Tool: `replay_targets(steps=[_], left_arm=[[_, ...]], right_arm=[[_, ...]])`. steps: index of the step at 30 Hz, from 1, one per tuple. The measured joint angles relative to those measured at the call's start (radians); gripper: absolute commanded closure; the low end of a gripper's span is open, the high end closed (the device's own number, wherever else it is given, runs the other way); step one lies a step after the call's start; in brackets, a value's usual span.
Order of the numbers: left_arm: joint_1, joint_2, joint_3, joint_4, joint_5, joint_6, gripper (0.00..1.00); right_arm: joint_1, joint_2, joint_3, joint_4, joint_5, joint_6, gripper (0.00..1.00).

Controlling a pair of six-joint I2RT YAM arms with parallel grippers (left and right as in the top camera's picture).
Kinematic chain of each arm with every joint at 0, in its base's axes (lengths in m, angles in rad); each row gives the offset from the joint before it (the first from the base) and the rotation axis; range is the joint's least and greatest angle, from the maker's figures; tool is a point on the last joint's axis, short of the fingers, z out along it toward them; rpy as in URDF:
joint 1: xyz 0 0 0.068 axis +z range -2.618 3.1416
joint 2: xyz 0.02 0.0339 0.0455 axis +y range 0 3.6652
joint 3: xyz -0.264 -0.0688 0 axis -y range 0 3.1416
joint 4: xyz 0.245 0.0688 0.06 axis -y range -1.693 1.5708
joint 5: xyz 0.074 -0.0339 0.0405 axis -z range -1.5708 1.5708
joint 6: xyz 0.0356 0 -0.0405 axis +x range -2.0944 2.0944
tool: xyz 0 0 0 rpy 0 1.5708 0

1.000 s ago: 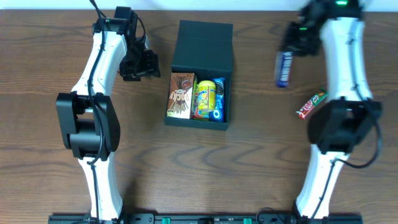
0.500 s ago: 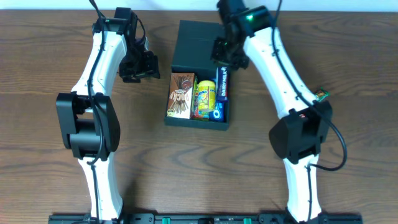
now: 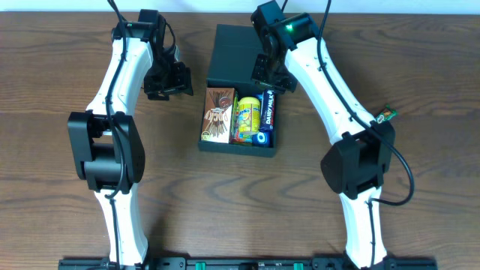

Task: Pack container
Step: 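Move the right gripper back to the red-green KitKat bar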

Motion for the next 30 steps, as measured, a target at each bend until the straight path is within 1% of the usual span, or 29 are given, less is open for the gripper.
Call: replay_targets(steps=[3, 4, 12, 16, 19, 21, 30], left_arm=[[0.0, 0.0, 0.0, 0.0, 0.0, 0.0, 0.3], [0.0, 0.0, 0.0, 0.0, 0.0, 0.0, 0.3], [0.0, 0.0, 0.0, 0.001, 0.0, 0.0, 0.29], [0.0, 0.0, 0.0, 0.001, 0.0, 0.0, 0.29], [0.0, 0.0, 0.0, 0.001, 0.0, 0.0, 0.29], [0.0, 0.0, 0.0, 0.001, 0.0, 0.0, 0.29], [0.0, 0.0, 0.0, 0.001, 0.0, 0.0, 0.28]], right_arm=[[0.0, 0.0, 0.0, 0.0, 0.002, -0.002, 0.31], [0.0, 0.0, 0.0, 0.0, 0.002, -0.007, 0.28], [-0.001, 0.0, -0.001, 0.0, 0.011, -0.065, 0.17], [-0.015, 0.0, -0.001, -0.018, 0.056, -0.106, 0.09], [-0.057, 0.0, -0.001, -0.053, 0.087, -0.129, 0.08], [-0.117, 0.0, -0.001, -0.072, 0.098, -0.133, 0.07], [-0.497, 0.0, -0.001, -0.182, 0.123, -0.14, 0.11]])
